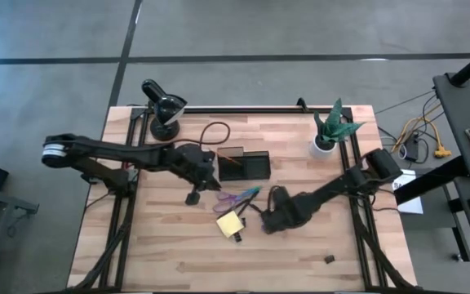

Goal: Pick and place office supplies into organizer
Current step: Put the orange pencil into the black desk organizer

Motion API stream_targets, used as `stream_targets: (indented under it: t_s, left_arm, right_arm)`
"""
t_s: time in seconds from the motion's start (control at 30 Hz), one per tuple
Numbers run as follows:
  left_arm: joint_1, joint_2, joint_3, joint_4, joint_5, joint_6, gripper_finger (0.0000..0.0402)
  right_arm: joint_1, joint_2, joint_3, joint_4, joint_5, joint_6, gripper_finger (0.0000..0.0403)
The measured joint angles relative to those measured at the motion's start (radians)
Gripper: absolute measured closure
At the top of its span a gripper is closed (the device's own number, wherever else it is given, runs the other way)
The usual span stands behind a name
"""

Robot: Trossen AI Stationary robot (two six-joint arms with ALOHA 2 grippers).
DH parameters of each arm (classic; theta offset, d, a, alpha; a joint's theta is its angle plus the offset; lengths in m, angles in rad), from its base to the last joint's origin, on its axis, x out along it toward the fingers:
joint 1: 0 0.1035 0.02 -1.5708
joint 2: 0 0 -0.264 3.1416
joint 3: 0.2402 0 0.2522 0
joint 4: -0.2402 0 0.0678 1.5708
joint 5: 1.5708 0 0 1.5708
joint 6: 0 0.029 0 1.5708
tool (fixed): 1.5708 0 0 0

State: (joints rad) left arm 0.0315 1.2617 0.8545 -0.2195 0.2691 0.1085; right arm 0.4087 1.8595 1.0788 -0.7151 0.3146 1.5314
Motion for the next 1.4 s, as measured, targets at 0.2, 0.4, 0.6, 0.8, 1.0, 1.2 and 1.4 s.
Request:
stream_targets:
  t_s: [0.2,0.4,0.6,0.8,1.0,1.2,1.4]
  left_arm:
    - [0.000,-0.023,-0.008,0.006,-0.039,-0.001,0.0380]
    - [-0.001,0.005,-0.009,0.005,-0.039,-0.026,0.0380]
    - [-0.009,0.134,-0.011,0.104,0.104,-0.044,0.0380]
    - [-0.025,0.280,0.034,0.171,0.119,-0.048,0.0380]
    - [-0.025,0.361,0.091,0.168,0.120,-0.144,0.0380]
    - [-0.025,0.379,0.117,0.167,0.173,-0.351,0.0380]
    - [-0.026,0.370,0.114,0.167,0.211,-0.391,0.0380]
  right_arm:
    - [-0.006,-0.002,0.021,0.301,-0.026,-0.203,0.0394]
    - [0.075,-0.040,0.102,-0.168,0.192,0.169,0.0394]
    - [0.184,-0.040,0.125,-0.244,0.081,0.099,0.0394]
    - [0.265,-0.040,0.106,-0.220,0.057,0.186,0.0394]
    - [0.294,-0.040,0.030,-0.191,-0.069,0.690,0.0394]
    - [0.267,-0.077,-0.004,-0.093,-0.084,0.746,0.0394]
    - [0.209,-0.143,-0.033,-0.123,-0.079,0.712,0.0394]
